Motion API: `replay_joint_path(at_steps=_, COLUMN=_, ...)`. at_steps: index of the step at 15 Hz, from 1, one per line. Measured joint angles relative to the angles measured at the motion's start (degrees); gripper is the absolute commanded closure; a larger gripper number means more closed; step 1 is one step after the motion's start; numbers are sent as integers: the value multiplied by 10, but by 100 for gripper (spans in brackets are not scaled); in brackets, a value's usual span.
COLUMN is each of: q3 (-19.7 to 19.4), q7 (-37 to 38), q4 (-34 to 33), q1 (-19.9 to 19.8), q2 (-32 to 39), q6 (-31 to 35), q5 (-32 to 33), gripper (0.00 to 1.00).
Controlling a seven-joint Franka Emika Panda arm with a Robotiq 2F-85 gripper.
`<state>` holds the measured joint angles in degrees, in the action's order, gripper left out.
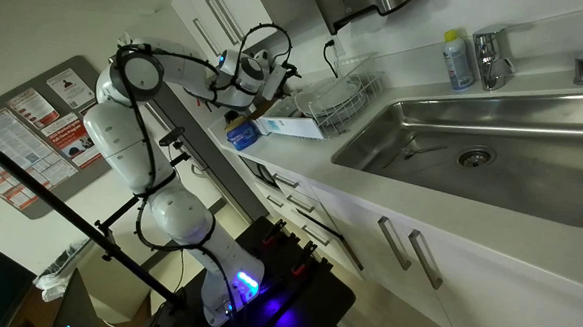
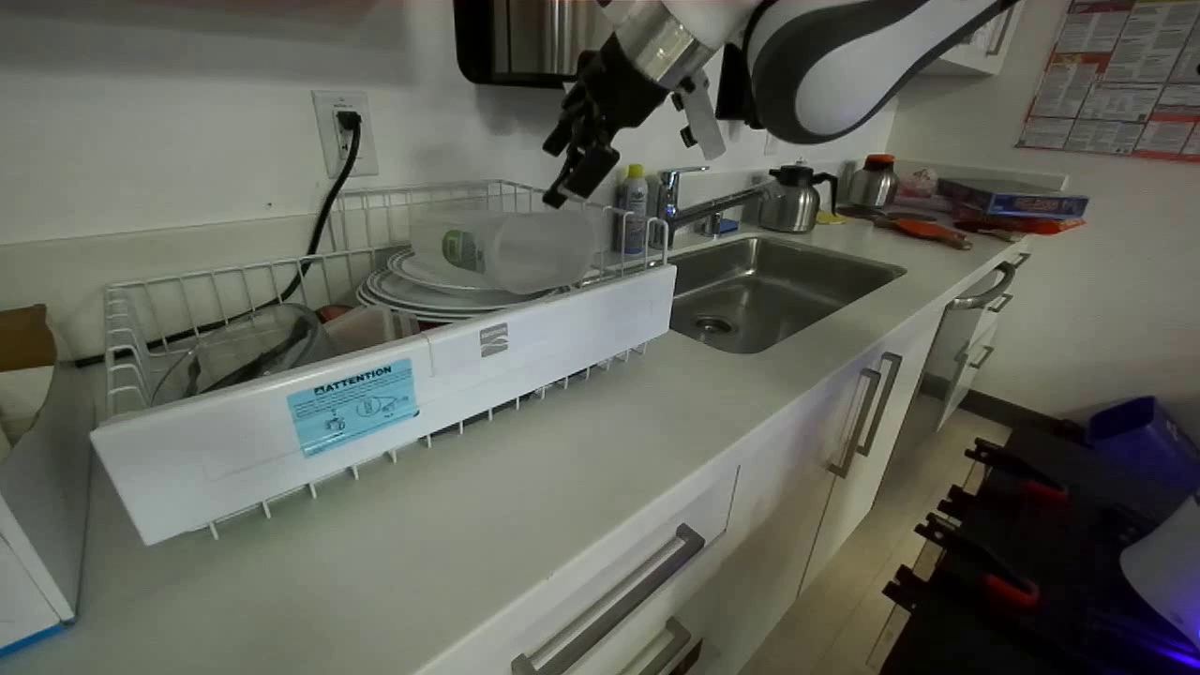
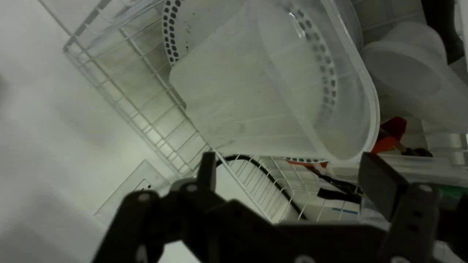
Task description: Move the clear jar from the sink to the drying rack
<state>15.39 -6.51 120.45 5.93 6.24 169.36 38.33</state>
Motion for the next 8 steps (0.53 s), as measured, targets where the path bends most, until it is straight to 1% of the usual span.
replay_joint_path(at_steps=2, q3=18, q7=-55, q4=21, q1=-10, q2=-43, q6=-23, q5=-96, gripper=0)
replay_joint_path(at_steps=4, q3=33, q7=-112, q4=39, q1=-9, q2=-80, q6=-59, q5=-197, gripper=0)
replay_joint_path(at_steps=7, q3=24, q7=-201, q4=44, q1=10, q2=-134, q6=-122, q5=-349, gripper=0)
replay_joint_path(at_steps=8, q3=17, q7=-227, q4=44, q1=12, q2=-155, q6=-143, q5=-387, gripper=0)
